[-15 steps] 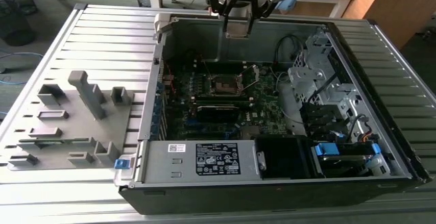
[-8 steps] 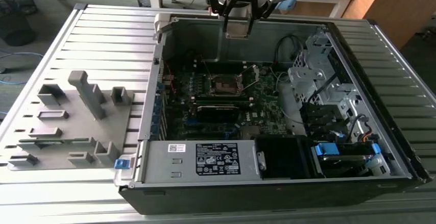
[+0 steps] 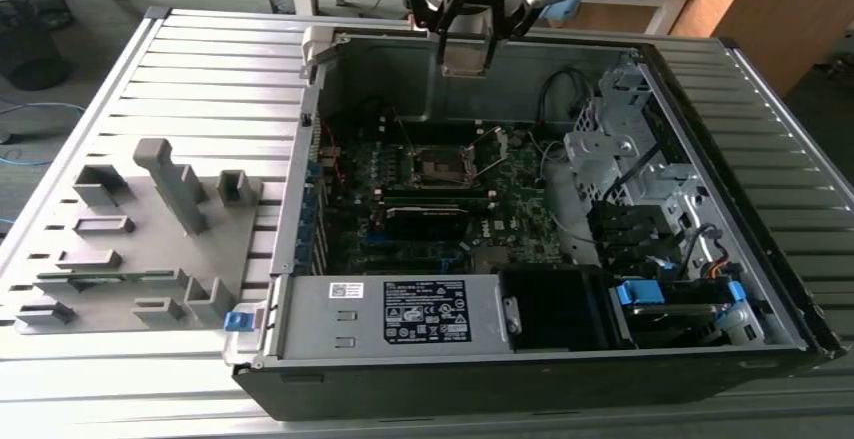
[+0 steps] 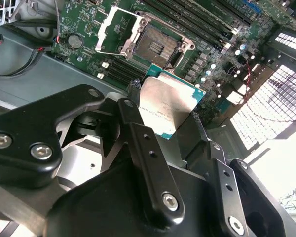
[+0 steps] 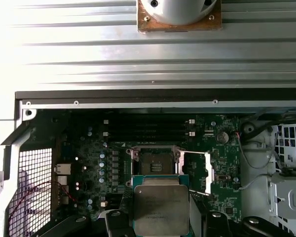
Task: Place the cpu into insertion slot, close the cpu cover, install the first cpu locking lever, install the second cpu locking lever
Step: 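Place the cpu into insertion slot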
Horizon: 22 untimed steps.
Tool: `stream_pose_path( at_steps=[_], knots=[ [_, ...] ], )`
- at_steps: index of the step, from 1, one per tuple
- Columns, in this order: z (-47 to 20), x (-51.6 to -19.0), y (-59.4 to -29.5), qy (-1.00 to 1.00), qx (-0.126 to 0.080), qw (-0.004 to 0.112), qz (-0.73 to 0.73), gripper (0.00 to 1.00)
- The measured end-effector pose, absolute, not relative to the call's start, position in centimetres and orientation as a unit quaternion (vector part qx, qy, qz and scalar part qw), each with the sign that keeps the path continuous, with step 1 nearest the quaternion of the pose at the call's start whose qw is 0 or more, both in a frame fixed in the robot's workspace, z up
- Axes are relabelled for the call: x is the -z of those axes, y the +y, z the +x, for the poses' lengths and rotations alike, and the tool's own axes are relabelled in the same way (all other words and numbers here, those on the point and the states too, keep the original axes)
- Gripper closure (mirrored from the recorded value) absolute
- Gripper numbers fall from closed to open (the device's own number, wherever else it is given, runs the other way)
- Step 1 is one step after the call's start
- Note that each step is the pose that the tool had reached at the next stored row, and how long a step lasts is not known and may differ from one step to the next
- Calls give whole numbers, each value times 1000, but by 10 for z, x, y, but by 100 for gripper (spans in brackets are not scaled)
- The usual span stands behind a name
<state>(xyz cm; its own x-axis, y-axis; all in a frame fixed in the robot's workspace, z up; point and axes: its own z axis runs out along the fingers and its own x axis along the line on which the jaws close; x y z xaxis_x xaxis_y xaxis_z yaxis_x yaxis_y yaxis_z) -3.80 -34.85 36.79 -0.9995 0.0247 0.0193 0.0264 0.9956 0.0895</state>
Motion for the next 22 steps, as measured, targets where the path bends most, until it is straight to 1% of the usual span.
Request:
stream_pose_path(
  at_steps=[22],
  knots=[
    [-38, -364, -349, -999, 45, 9, -13, 46]
  ],
)
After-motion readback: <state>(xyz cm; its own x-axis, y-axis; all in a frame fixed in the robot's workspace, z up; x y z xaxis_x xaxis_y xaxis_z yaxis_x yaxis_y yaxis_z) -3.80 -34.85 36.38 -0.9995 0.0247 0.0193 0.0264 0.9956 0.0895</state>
